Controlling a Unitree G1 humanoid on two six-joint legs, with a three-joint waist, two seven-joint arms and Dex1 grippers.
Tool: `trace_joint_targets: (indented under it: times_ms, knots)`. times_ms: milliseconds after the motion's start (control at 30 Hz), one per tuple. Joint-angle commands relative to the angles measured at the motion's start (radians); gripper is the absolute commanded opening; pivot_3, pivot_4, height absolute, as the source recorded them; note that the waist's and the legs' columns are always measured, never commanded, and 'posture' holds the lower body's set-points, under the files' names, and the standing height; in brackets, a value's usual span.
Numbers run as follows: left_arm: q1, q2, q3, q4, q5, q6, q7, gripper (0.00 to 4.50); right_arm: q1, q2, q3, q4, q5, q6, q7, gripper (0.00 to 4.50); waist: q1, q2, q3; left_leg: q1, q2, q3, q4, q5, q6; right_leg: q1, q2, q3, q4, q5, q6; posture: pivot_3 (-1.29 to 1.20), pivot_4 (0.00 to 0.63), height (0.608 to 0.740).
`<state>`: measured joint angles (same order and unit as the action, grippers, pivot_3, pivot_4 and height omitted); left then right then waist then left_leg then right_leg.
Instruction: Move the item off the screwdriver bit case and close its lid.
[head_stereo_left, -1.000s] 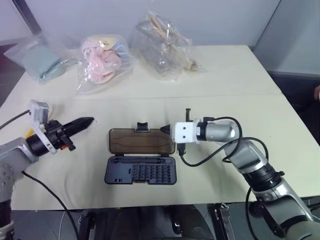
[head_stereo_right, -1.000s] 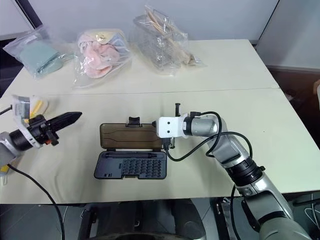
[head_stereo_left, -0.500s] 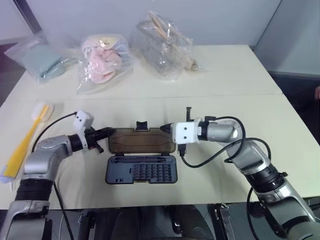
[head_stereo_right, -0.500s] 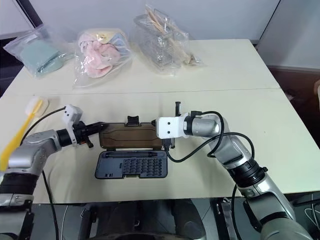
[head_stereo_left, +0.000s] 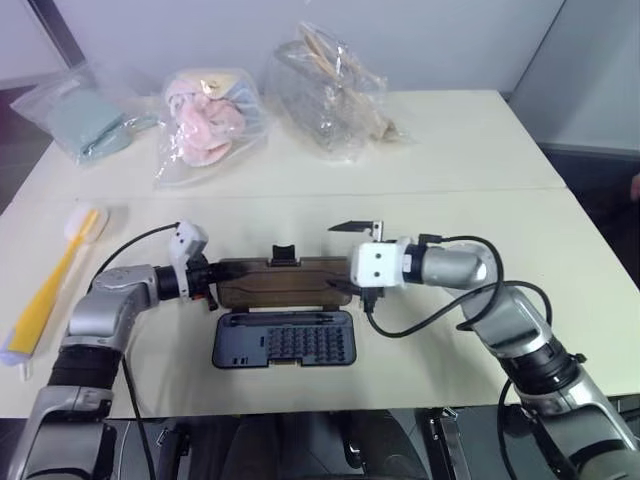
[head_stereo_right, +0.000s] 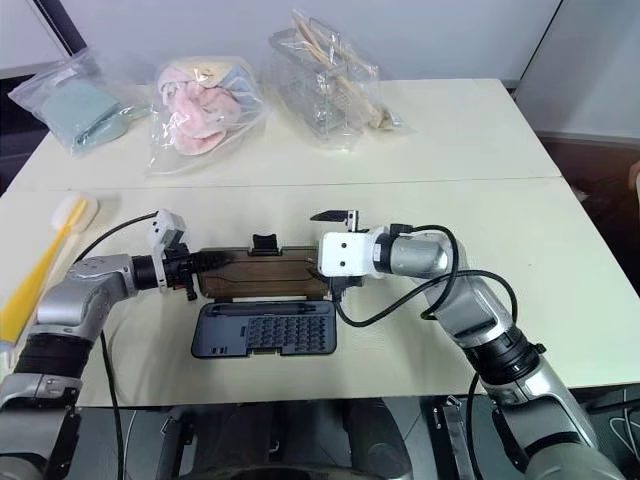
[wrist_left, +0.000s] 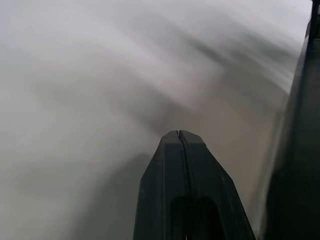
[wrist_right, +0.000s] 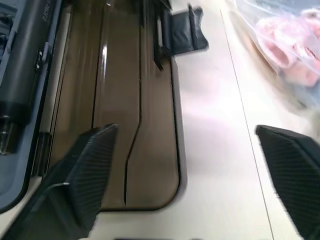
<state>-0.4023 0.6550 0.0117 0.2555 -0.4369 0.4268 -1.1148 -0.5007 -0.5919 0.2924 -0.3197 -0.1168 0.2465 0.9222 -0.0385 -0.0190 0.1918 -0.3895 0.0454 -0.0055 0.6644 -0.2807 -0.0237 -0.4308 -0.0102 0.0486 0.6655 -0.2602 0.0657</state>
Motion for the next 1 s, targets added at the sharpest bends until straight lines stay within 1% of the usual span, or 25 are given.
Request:
trace_joint_targets:
  times_ms: [33,100,200,267,333,367,433,500,567,600,633,667,733,800,933,1000]
  knots:
    - [-0.005,0.025,-0.003,-0.103,-0.042,0.048,-0.067,0.0,0.024,-0.076,-0.225,-0.197,0.253,0.196,0.093,4.36,0.004,0.0,0.0,-0.001,0.0,-0.001,0.0,0.0,0.0,0.0,0.0,0.0,0.0,0.0,0.0,0.0,0.15,0.737]
    - [0.018,0.046,-0.003,-0.169,-0.074,0.087,-0.107,0.0,0.057,-0.126,-0.325,-0.271,0.403,0.316,0.139,4.36,0.009,0.0,0.0,-0.001,0.0,-0.001,0.0,0.0,0.0,0.0,-0.001,-0.001,-0.001,0.0,0.0,0.0,0.15,0.737]
    - [0.075,0.114,-0.013,-0.295,-0.135,0.17,-0.2,0.0,0.152,-0.215,-0.498,-0.361,0.654,0.507,0.205,4.36,0.018,0.0,0.0,0.0,0.0,-0.001,0.0,0.0,0.0,0.001,-0.001,-0.001,-0.001,0.0,0.0,0.0,0.15,0.737]
    - [0.117,0.172,-0.031,-0.354,-0.139,0.173,-0.267,0.0,0.261,-0.272,-0.583,-0.416,0.769,0.573,0.252,4.36,0.019,0.0,0.0,0.001,0.0,-0.001,-0.001,0.0,0.001,0.001,0.0,-0.001,-0.001,0.0,0.0,0.0,0.15,0.737]
    - [0.137,0.212,-0.052,-0.36,-0.109,0.134,-0.311,0.0,0.361,-0.302,-0.621,-0.465,0.839,0.595,0.269,4.36,0.023,0.0,0.0,0.001,0.0,-0.001,-0.002,-0.001,0.001,0.001,0.0,-0.001,-0.001,-0.001,0.0,0.0,0.15,0.737]
    - [0.134,0.223,-0.067,-0.331,-0.073,0.092,-0.321,0.0,0.405,-0.302,-0.608,-0.485,0.84,0.588,0.254,4.12,0.023,0.0,0.0,0.001,0.0,-0.001,-0.002,-0.001,0.001,0.001,0.0,-0.001,-0.001,-0.001,-0.001,0.0,0.15,0.737]
    - [0.101,0.222,-0.086,-0.252,-0.021,0.023,-0.331,0.0,0.465,-0.297,-0.553,-0.513,0.807,0.555,0.216,3.44,0.023,0.0,0.0,0.001,0.0,0.0,-0.001,0.0,0.001,0.001,0.0,0.0,-0.002,-0.002,-0.003,0.0,0.15,0.737]
    - [0.029,0.195,-0.101,-0.142,0.021,-0.031,-0.328,0.0,0.499,-0.289,-0.48,-0.53,0.77,0.521,0.183,2.41,0.022,0.0,0.0,0.002,0.0,0.0,0.0,0.0,0.001,0.001,0.001,0.0,-0.002,-0.003,-0.003,0.0,0.15,0.737]
    - [-0.048,0.181,-0.122,-0.066,0.041,-0.05,-0.361,0.0,0.503,-0.282,-0.439,-0.531,0.747,0.495,0.15,1.42,0.023,-0.001,0.001,0.002,0.0,0.0,0.002,0.0,0.0,0.002,0.001,0.0,-0.002,-0.004,-0.001,0.0,0.15,0.737]
    - [-0.079,0.177,-0.132,-0.041,0.047,-0.051,-0.378,0.0,0.495,-0.282,-0.427,-0.525,0.74,0.486,0.135,0.76,0.023,-0.001,0.0,0.001,0.0,0.0,0.002,0.0,0.0,0.002,0.001,0.0,-0.001,-0.004,-0.001,0.0,0.15,0.737]
    - [-0.117,0.163,-0.148,-0.012,0.063,-0.075,-0.395,0.0,0.483,-0.284,-0.416,-0.52,0.729,0.477,0.118,0.26,0.023,-0.001,0.0,0.001,0.0,0.0,0.003,0.0,0.0,0.002,0.0,0.0,-0.002,-0.004,-0.001,0.0,0.15,0.737]
    - [-0.141,0.152,-0.16,0.008,0.075,-0.094,-0.405,0.0,0.474,-0.286,-0.407,-0.516,0.722,0.471,0.106,0.05,0.023,-0.001,0.0,0.0,0.0,0.0,0.003,0.0,0.0,0.002,0.0,0.0,-0.002,-0.002,-0.004,0.0,0.15,0.737]
    - [-0.193,0.109,-0.184,0.059,0.098,-0.115,-0.407,0.0,0.477,-0.296,-0.372,-0.543,0.725,0.468,0.099,0.05,0.025,-0.001,0.0,0.0,-0.001,0.001,0.003,0.0,0.0,0.002,0.0,0.001,-0.002,-0.002,-0.003,0.0,0.15,0.737]
    - [-0.237,0.046,-0.208,0.12,0.13,-0.16,-0.393,0.0,0.481,-0.299,-0.263,-0.585,0.694,0.454,0.097,0.05,0.027,-0.001,0.0,0.0,-0.001,0.0,0.003,0.0,0.0,0.002,0.0,0.001,-0.002,-0.001,0.0,0.0,0.15,0.737]
    - [-0.283,-0.036,-0.276,0.209,0.204,-0.218,-0.408,0.0,0.399,-0.22,-0.002,-0.559,0.581,0.482,0.005,0.05,0.019,-0.002,0.0,-0.001,-0.001,-0.001,0.002,0.0,0.001,0.001,0.001,0.0,-0.002,-0.001,0.002,0.0,0.15,0.737]
    - [-0.293,-0.063,-0.306,0.222,0.223,-0.231,-0.43,0.0,0.365,-0.187,0.094,-0.547,0.538,0.483,-0.014,0.05,0.018,-0.002,0.0,-0.001,-0.001,-0.001,0.002,0.0,0.001,0.001,0.001,0.0,-0.002,-0.001,0.002,0.0,0.15,0.737]
